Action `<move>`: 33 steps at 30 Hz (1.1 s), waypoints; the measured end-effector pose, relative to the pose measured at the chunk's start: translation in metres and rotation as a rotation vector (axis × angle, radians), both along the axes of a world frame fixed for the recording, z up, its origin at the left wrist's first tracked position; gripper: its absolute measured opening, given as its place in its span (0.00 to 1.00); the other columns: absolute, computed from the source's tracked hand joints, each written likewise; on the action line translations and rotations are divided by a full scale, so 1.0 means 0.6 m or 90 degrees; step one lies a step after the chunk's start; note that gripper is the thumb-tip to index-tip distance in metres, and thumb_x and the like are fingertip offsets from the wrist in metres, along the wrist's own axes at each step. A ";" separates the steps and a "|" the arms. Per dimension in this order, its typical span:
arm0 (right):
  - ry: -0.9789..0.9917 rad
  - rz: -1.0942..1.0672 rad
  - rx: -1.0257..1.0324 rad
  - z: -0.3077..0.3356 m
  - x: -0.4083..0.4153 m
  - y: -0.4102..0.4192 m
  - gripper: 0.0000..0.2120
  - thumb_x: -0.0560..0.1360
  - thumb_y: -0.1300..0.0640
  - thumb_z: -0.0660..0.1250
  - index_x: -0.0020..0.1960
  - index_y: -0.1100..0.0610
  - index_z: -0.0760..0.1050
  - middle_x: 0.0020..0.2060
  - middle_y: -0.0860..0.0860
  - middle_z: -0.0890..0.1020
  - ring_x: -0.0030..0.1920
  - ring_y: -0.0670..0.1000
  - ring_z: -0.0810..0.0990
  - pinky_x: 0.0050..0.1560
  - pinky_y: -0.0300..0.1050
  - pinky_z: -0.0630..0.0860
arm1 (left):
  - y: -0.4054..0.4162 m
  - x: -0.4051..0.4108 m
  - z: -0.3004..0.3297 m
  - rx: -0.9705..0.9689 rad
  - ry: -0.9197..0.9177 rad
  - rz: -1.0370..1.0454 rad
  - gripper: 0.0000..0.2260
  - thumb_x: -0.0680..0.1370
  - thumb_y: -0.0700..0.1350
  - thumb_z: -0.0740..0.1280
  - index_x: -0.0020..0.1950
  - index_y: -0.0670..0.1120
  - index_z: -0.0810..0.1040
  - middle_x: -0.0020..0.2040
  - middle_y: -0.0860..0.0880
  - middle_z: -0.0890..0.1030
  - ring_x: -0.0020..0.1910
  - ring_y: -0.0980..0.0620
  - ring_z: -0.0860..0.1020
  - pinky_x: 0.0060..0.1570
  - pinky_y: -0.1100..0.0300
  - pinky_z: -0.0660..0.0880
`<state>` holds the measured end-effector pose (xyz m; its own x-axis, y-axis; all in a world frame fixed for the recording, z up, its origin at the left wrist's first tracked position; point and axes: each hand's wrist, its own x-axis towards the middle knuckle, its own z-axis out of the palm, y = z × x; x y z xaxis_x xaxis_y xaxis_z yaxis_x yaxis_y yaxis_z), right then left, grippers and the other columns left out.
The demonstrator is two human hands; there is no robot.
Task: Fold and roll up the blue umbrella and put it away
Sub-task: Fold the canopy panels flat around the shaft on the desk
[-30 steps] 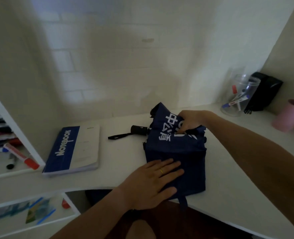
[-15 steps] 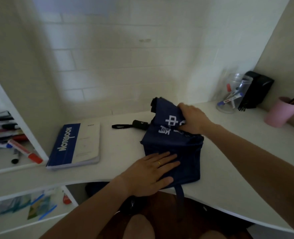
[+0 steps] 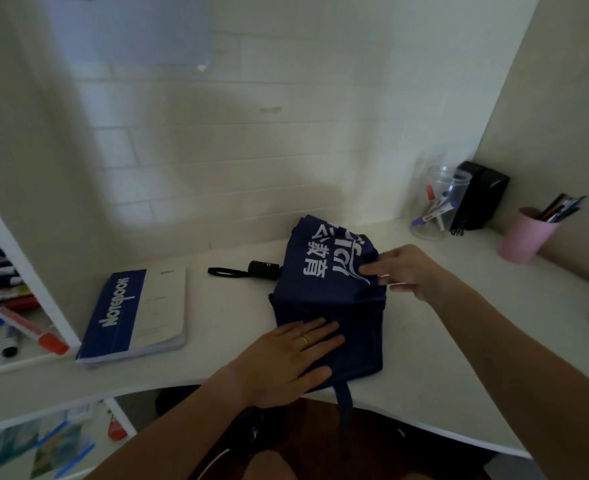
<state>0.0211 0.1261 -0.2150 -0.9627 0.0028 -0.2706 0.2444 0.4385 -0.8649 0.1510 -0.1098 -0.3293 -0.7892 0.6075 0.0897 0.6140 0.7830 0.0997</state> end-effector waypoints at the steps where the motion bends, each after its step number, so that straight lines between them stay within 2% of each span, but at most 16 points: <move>1: 0.011 -0.010 -0.030 -0.006 0.004 -0.001 0.22 0.65 0.63 0.81 0.57 0.66 0.80 0.45 0.60 0.83 0.39 0.53 0.79 0.39 0.43 0.75 | 0.000 0.000 0.001 -0.002 0.005 0.000 0.26 0.86 0.61 0.45 0.83 0.56 0.48 0.83 0.56 0.48 0.81 0.60 0.43 0.80 0.53 0.48; 4: 0.087 -0.036 -0.182 -0.013 0.013 0.004 0.21 0.70 0.68 0.76 0.61 0.66 0.77 0.47 0.62 0.83 0.41 0.55 0.81 0.39 0.44 0.78 | -0.001 0.002 -0.003 -0.004 0.033 -0.008 0.26 0.86 0.60 0.45 0.83 0.55 0.49 0.83 0.56 0.49 0.81 0.59 0.44 0.80 0.54 0.48; 7: 0.150 0.010 -0.324 -0.001 0.034 0.022 0.16 0.76 0.66 0.71 0.63 0.60 0.74 0.49 0.59 0.84 0.48 0.56 0.82 0.50 0.50 0.81 | 0.000 0.002 -0.007 0.019 0.083 -0.024 0.25 0.86 0.59 0.46 0.83 0.52 0.54 0.83 0.53 0.53 0.82 0.55 0.48 0.79 0.53 0.54; 9: 0.188 0.053 -0.310 -0.002 0.057 0.026 0.11 0.79 0.65 0.68 0.59 0.57 0.75 0.48 0.59 0.84 0.47 0.55 0.82 0.54 0.54 0.79 | 0.000 0.003 -0.006 0.033 0.111 -0.024 0.25 0.86 0.59 0.47 0.82 0.51 0.57 0.83 0.49 0.56 0.81 0.50 0.53 0.77 0.51 0.61; 11: 0.225 0.103 -0.258 -0.017 0.081 0.025 0.08 0.80 0.63 0.67 0.58 0.56 0.78 0.51 0.64 0.84 0.48 0.58 0.81 0.54 0.56 0.77 | 0.000 0.006 0.001 0.039 0.118 -0.011 0.25 0.86 0.59 0.47 0.82 0.51 0.58 0.78 0.46 0.61 0.76 0.47 0.60 0.72 0.52 0.68; 14: 0.264 0.143 -0.197 -0.037 0.121 0.023 0.14 0.76 0.62 0.73 0.60 0.53 0.79 0.49 0.59 0.85 0.50 0.55 0.85 0.54 0.49 0.82 | 0.002 0.013 0.008 0.032 0.148 -0.008 0.26 0.86 0.60 0.47 0.81 0.51 0.59 0.68 0.46 0.68 0.66 0.49 0.68 0.64 0.53 0.73; 16: 0.302 0.141 -0.153 -0.053 0.137 0.025 0.21 0.71 0.65 0.77 0.61 0.54 0.79 0.49 0.55 0.85 0.50 0.51 0.85 0.51 0.44 0.83 | 0.004 0.017 0.009 0.029 0.194 -0.008 0.25 0.86 0.59 0.47 0.80 0.50 0.62 0.67 0.47 0.71 0.63 0.50 0.70 0.62 0.54 0.74; 18: 0.321 0.128 -0.094 -0.077 0.146 0.026 0.20 0.69 0.66 0.78 0.59 0.54 0.81 0.50 0.52 0.86 0.49 0.49 0.85 0.53 0.46 0.83 | 0.005 0.028 0.010 0.047 0.213 -0.003 0.24 0.86 0.59 0.48 0.79 0.50 0.64 0.69 0.48 0.74 0.64 0.51 0.72 0.65 0.55 0.72; 20: 0.345 0.115 -0.026 -0.102 0.150 0.027 0.16 0.69 0.62 0.79 0.55 0.52 0.82 0.48 0.48 0.87 0.48 0.48 0.85 0.53 0.49 0.83 | 0.000 0.046 0.016 0.126 0.155 0.022 0.24 0.86 0.59 0.49 0.80 0.52 0.63 0.71 0.50 0.74 0.67 0.53 0.72 0.70 0.54 0.69; 21: 0.350 0.111 0.000 -0.113 0.151 0.029 0.14 0.69 0.60 0.79 0.53 0.50 0.83 0.47 0.47 0.87 0.47 0.48 0.85 0.52 0.50 0.83 | -0.004 0.056 0.017 0.174 0.128 0.051 0.23 0.86 0.59 0.51 0.78 0.53 0.66 0.70 0.52 0.76 0.67 0.54 0.72 0.70 0.54 0.70; 23: 0.341 0.112 0.014 -0.129 0.156 0.033 0.11 0.69 0.59 0.79 0.48 0.49 0.83 0.44 0.47 0.86 0.45 0.47 0.84 0.49 0.50 0.83 | -0.012 0.072 0.022 0.298 0.185 0.158 0.18 0.82 0.60 0.58 0.66 0.54 0.78 0.59 0.54 0.82 0.56 0.57 0.78 0.59 0.54 0.77; 25: 0.322 0.112 -0.002 -0.138 0.160 0.038 0.09 0.70 0.61 0.79 0.45 0.50 0.82 0.43 0.48 0.86 0.44 0.47 0.84 0.49 0.48 0.82 | -0.014 0.071 0.045 0.498 0.208 0.341 0.15 0.78 0.62 0.65 0.55 0.53 0.79 0.48 0.56 0.82 0.43 0.59 0.78 0.45 0.59 0.79; 27: 0.301 0.111 -0.022 -0.143 0.162 0.040 0.10 0.69 0.63 0.79 0.43 0.51 0.81 0.43 0.49 0.86 0.46 0.48 0.84 0.48 0.45 0.82 | -0.009 0.056 0.081 0.702 0.073 0.506 0.23 0.72 0.66 0.71 0.58 0.53 0.75 0.49 0.56 0.79 0.42 0.56 0.80 0.39 0.64 0.77; 29: 0.289 0.114 -0.044 -0.142 0.163 0.042 0.10 0.69 0.64 0.79 0.43 0.53 0.80 0.44 0.50 0.86 0.47 0.50 0.85 0.48 0.45 0.81 | 0.001 0.034 0.113 0.825 -0.113 0.566 0.27 0.70 0.64 0.75 0.62 0.50 0.75 0.53 0.55 0.80 0.44 0.51 0.82 0.33 0.69 0.76; 31: 0.279 0.122 -0.056 -0.140 0.163 0.045 0.10 0.69 0.64 0.79 0.43 0.54 0.79 0.45 0.51 0.86 0.49 0.52 0.85 0.50 0.47 0.82 | 0.009 0.020 0.133 0.886 -0.203 0.554 0.24 0.72 0.57 0.77 0.62 0.46 0.78 0.52 0.50 0.83 0.34 0.54 0.80 0.25 0.68 0.72; 33: 0.262 0.128 -0.068 -0.137 0.162 0.048 0.11 0.67 0.61 0.80 0.44 0.55 0.80 0.46 0.51 0.86 0.51 0.53 0.85 0.52 0.50 0.83 | 0.012 0.020 0.141 0.914 -0.281 0.549 0.20 0.73 0.49 0.78 0.62 0.44 0.80 0.48 0.47 0.86 0.26 0.55 0.78 0.24 0.65 0.72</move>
